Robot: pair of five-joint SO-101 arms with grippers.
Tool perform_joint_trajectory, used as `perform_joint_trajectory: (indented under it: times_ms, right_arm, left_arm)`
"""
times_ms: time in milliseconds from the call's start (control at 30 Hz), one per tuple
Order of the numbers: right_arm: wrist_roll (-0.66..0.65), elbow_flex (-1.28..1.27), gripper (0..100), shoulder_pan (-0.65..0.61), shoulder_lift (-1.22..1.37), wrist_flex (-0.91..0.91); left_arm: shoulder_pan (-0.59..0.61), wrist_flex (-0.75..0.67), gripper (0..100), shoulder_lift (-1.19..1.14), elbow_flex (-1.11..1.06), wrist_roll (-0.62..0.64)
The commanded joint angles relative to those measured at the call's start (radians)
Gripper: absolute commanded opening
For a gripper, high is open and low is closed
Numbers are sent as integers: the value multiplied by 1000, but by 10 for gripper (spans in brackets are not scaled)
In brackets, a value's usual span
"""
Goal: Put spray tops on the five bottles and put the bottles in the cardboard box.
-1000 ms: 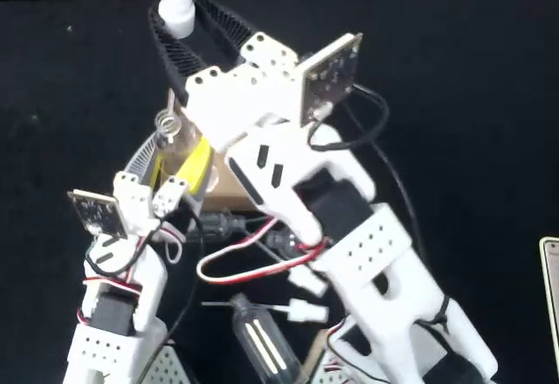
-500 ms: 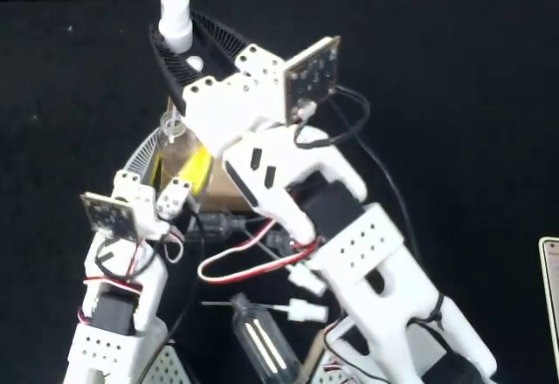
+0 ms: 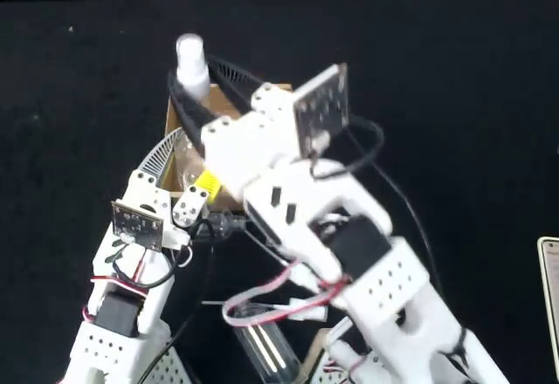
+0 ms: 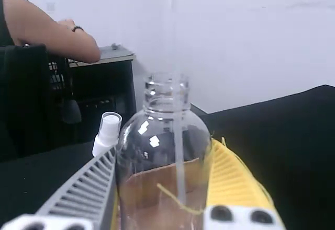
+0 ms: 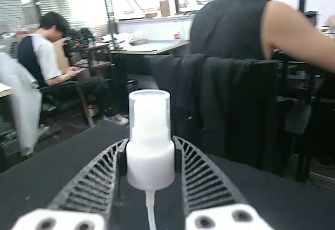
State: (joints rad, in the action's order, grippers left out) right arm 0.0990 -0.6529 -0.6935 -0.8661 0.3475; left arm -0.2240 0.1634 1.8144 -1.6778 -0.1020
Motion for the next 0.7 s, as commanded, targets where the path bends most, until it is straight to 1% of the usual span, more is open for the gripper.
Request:
perform_joint_trajectory:
  times_ms: [0, 67, 100, 167, 233, 400, 467, 533, 600, 667]
  right_arm:
    - [-49, -59, 12, -61, -116, 15]
    - [-133, -93, 35, -86, -134, 15]
    - [-163, -97, 66, -92, -137, 15]
    - [-180, -97, 129, -95, -137, 17]
    - [-180, -96, 166, -95, -139, 17]
    - [-186, -79, 155, -89, -142, 26]
    - [-187, -39, 156, -89, -142, 84]
    - [-187, 36, 158, -80, -143, 180]
    - [-187, 143, 156, -23, -143, 298]
    - [-187, 239, 156, 69, -143, 405]
  left_arm:
    - [-7, -21, 30, 12, -22, -8]
    - [-7, -20, 30, 12, -22, -8]
    - [-7, -18, 30, 11, -22, -8]
    - [-7, -18, 30, 11, -22, -8]
    - [-7, -18, 30, 11, -22, -8]
    - [-7, -18, 30, 11, -22, -8]
    - [-7, -18, 30, 11, -22, -8]
    - [-7, -18, 30, 11, -22, -9]
    - [-7, -18, 30, 11, -22, -12]
    - [-7, -18, 30, 11, -22, -12]
